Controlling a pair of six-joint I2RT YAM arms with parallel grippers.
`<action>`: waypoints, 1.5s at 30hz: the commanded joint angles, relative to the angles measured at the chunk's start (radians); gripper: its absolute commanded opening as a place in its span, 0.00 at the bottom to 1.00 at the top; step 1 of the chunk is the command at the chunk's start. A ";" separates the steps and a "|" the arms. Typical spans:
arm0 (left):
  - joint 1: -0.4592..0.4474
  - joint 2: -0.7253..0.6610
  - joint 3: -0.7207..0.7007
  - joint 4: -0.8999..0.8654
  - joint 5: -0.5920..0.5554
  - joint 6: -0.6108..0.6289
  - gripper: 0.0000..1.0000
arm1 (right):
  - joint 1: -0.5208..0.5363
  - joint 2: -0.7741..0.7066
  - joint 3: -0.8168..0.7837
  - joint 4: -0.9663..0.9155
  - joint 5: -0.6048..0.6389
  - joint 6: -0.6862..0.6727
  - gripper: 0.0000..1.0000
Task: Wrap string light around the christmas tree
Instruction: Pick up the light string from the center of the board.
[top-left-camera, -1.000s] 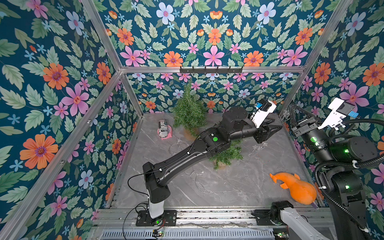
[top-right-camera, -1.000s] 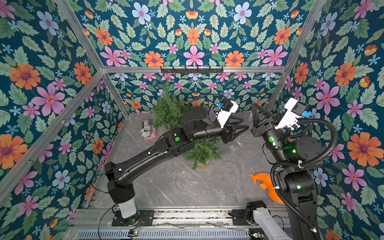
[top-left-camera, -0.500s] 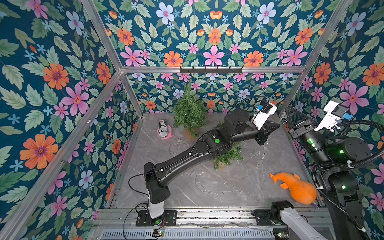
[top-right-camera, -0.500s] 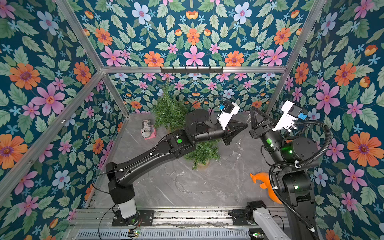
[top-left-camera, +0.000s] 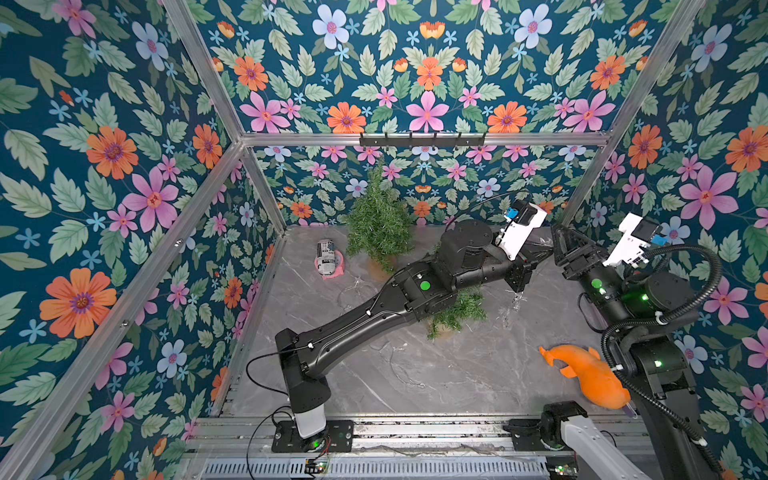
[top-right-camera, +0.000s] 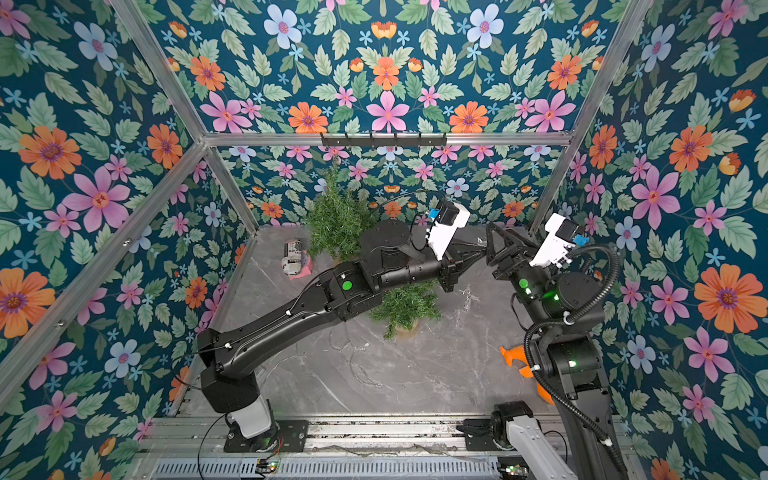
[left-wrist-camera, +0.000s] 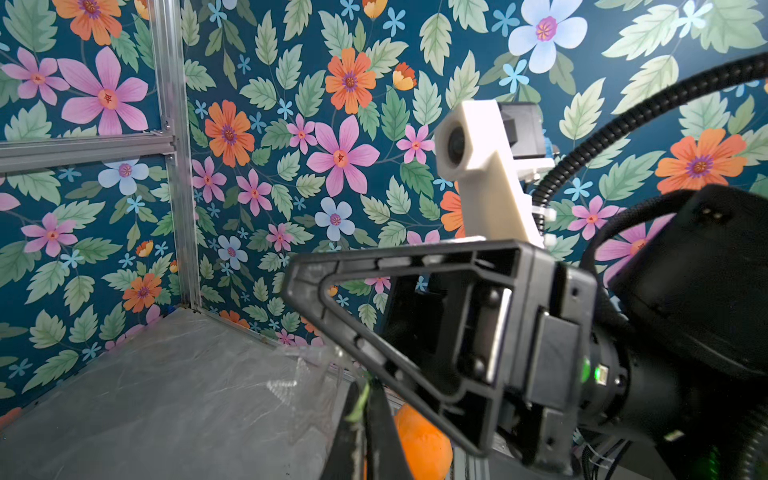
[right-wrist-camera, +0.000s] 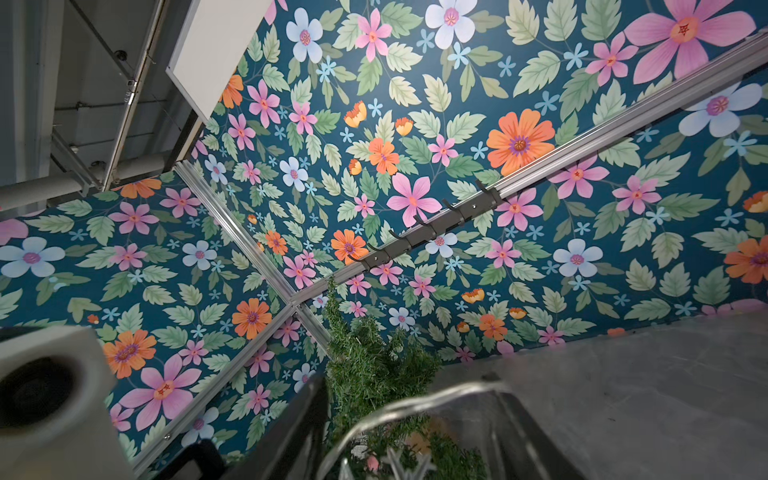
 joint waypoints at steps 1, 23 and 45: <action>0.001 -0.009 0.005 -0.023 -0.074 0.013 0.00 | 0.000 -0.046 -0.022 0.018 -0.006 0.019 0.71; 0.005 -0.016 0.037 -0.119 -0.137 0.126 0.00 | 0.001 -0.387 -0.253 -0.309 0.053 -0.151 0.58; 0.002 -0.046 0.045 -0.174 -0.057 0.147 0.00 | 0.001 -0.122 -0.224 -0.027 -0.245 -0.097 0.54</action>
